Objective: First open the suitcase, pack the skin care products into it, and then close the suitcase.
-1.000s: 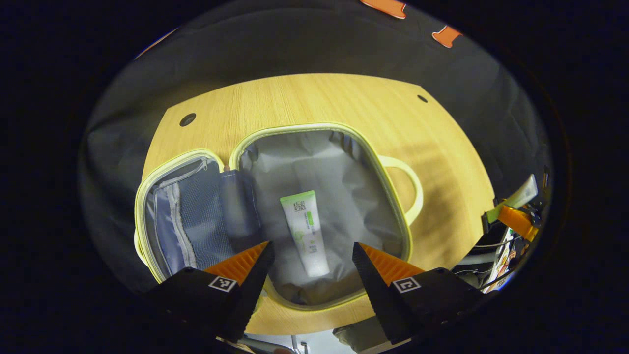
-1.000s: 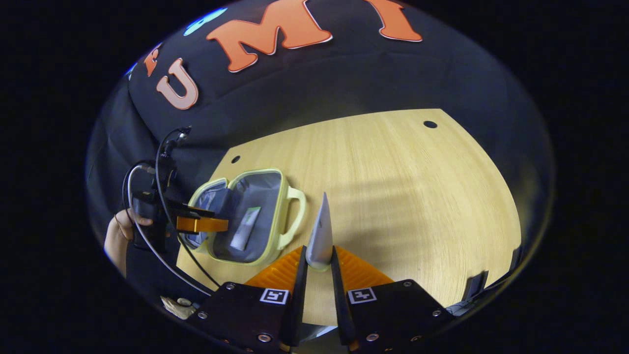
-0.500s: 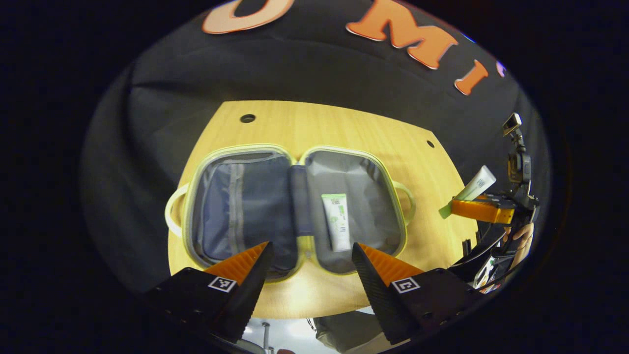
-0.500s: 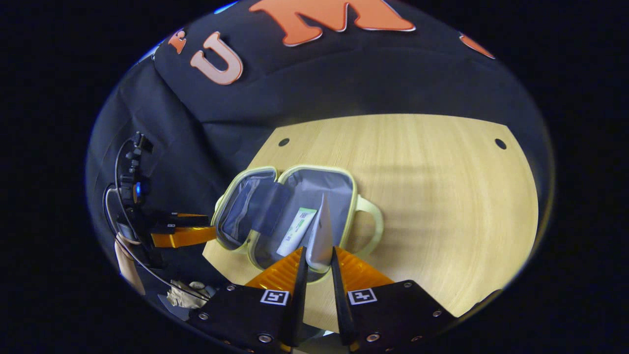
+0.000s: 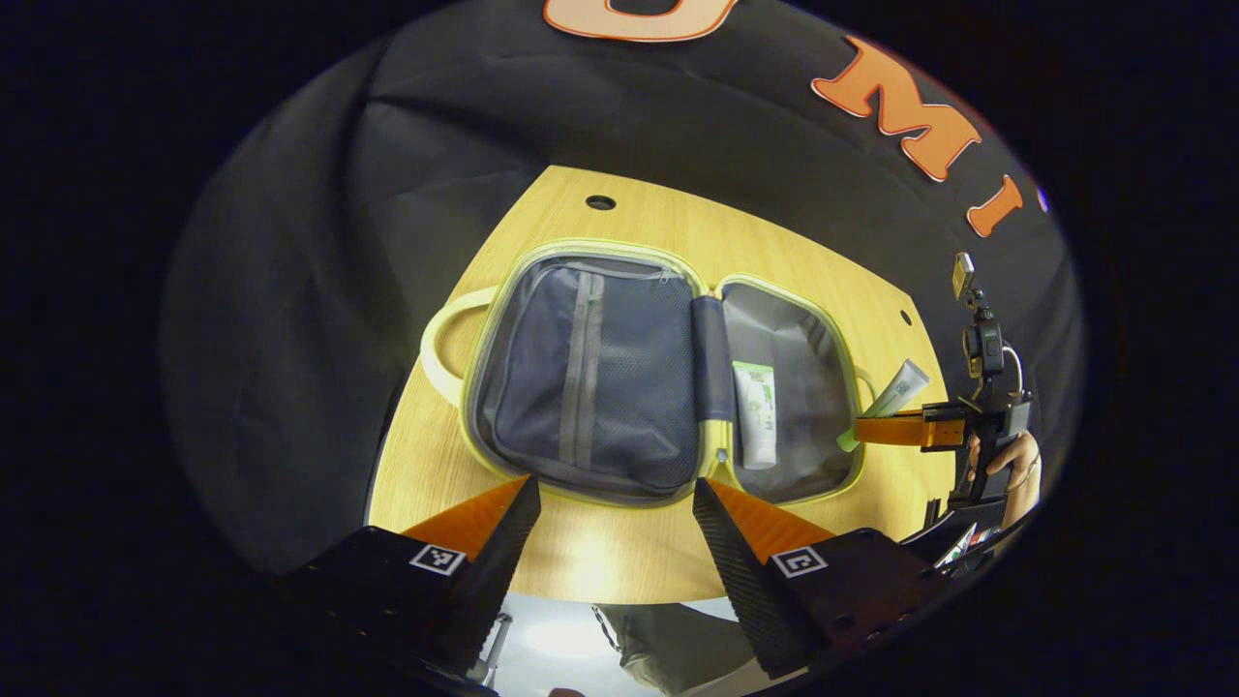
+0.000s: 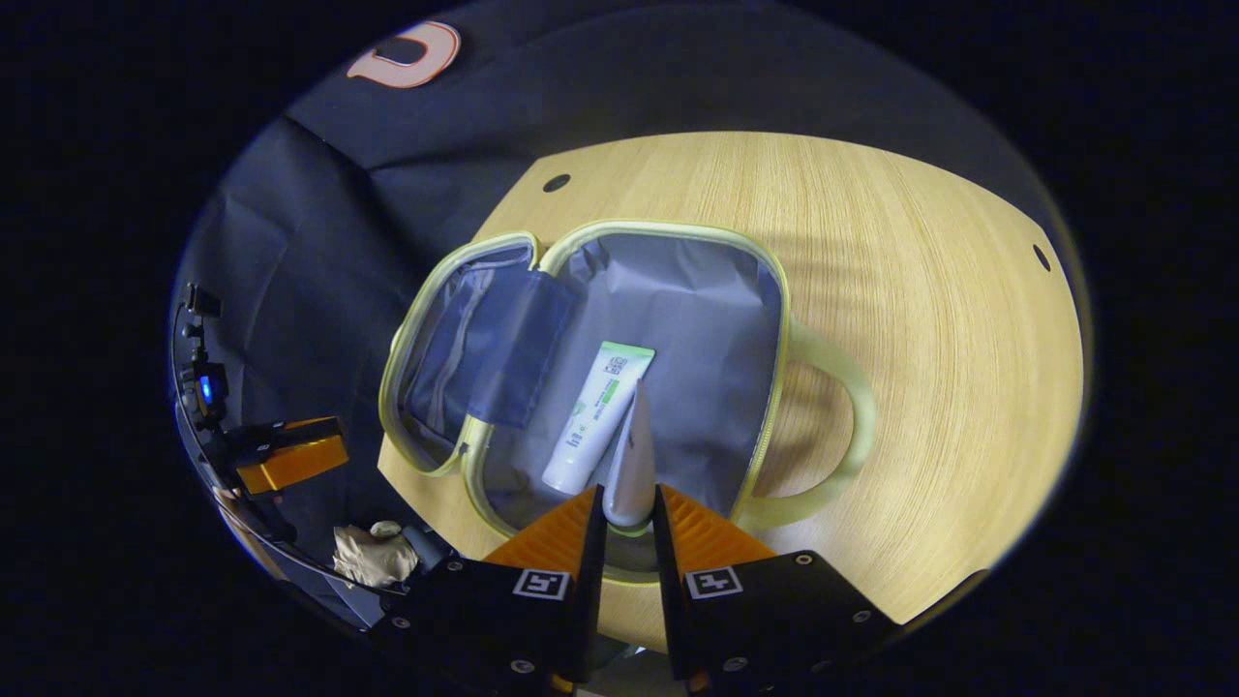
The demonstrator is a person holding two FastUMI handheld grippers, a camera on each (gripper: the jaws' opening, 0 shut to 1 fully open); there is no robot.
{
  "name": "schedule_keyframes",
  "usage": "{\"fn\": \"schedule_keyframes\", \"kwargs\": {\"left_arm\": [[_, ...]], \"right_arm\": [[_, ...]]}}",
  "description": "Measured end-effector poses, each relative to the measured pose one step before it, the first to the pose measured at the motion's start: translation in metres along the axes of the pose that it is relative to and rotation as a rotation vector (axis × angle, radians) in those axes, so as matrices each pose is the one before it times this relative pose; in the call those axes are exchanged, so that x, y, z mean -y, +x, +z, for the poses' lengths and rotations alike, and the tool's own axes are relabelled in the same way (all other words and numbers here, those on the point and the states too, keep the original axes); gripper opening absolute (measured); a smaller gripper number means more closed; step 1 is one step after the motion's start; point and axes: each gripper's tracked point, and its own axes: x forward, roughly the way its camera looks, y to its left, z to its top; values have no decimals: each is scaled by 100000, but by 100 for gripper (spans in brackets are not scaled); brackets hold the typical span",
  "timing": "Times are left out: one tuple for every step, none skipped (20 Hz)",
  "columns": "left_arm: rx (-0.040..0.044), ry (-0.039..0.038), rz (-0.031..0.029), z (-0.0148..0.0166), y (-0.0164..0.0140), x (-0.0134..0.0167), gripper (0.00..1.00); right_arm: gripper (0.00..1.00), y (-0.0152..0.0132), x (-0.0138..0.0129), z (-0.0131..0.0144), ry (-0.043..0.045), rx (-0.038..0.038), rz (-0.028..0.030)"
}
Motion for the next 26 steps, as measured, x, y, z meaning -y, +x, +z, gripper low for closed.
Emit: {"fn": "schedule_keyframes", "kwargs": {"left_arm": [[-275, -541, 300, -359, 266, -342, 99], [-70, -347, 240, -191, 99, -339, 99], [-102, -280, 276, -83, 121, -322, 99], [228, -504, 156, -40, 67, -343, 99], [241, -873, -144, 34, 51, -270, 99], [463, -1138, -484, 10, 75, -276, 99], [578, -1059, -765, -16, 68, -293, 99], [898, -733, -746, 242, 92, -440, 99], [1024, -457, -343, 161, 46, -720, 100], [1127, -267, -217, 369, 51, -974, 99], [1417, -29, -191, 596, 80, -1452, 99], [1195, -395, 469, 619, 159, -1207, 99], [2171, -1398, 317, 862, 319, -1368, 99], [2733, -2467, 78, 1134, 338, -1316, 99], [2654, -3155, -1092, 1178, 471, -1066, 99], [2461, -3608, -2423, 1177, 715, -742, 98], [1658, -3759, -2828, 752, 787, -680, 98], [541, -4119, -2045, 574, 838, -757, 98], [146, -4115, -1061, 366, 1044, -913, 98], [649, -3558, -1018, 580, 1093, -906, 98], [457, -3715, -289, 547, 1000, -908, 98], [-100, -3786, -1107, 279, 823, -889, 98], [-482, -4298, -1875, 112, 939, -360, 98], [-325, -4300, -2985, 180, 980, -260, 98], [127, -4106, -2619, 104, 1009, -87, 98], [-113, -4085, -1344, -13, 949, -107, 98]], "right_arm": [[30, 384, 69, -36, 42, -392, -848], [33, 240, -79, -91, -29, 154, -298], [43, -491, 43, 122, 337, 683, -164], [54, 53, -27, 366, 321, 1204, 256], [65, -361, -77, 284, 317, 1421, -114], [75, -54, -237, 130, 240, 1497, 331], [89, -127, -240, 276, 1, 1903, 58], [96, -152, -51, 362, -445, 2945, -398], [96, -121, 90, 358, -742, 3162, -1058], [95, -81, 23, 261, -809, 3034, -1424], [95, -74, -16, 245, -518, 2765, -1332], [95, -282, -175, 215, -80, 2315, -885], [95, -108, -264, 157, 436, 1663, -570], [96, -14, -408, 52, 699, 1543, -169], [96, -125, -302, 111, 774, 968, -343], [96, -49, -299, -10, 700, 732, 266], [96, -41, -292, 70, 741, 576, 72], [96, -6, -185, 141, 523, 1004, -190], [96, -99, -39, 323, 521, 1326, -452], [96, -60, -32, 268, 625, 1580, -407], [96, -159, -133, 595, 846, 2717, -259], [96, -203, -226, 594, 638, 2854, 124], [96, -277, -224, 804, 1062, 3188, 286], [95, -336, -214, 571, 1194, 2564, 352], [95, -238, -182, 460, 1007, 1707, 338], [96, -281, 82, 295, 690, 1317, -261]]}}
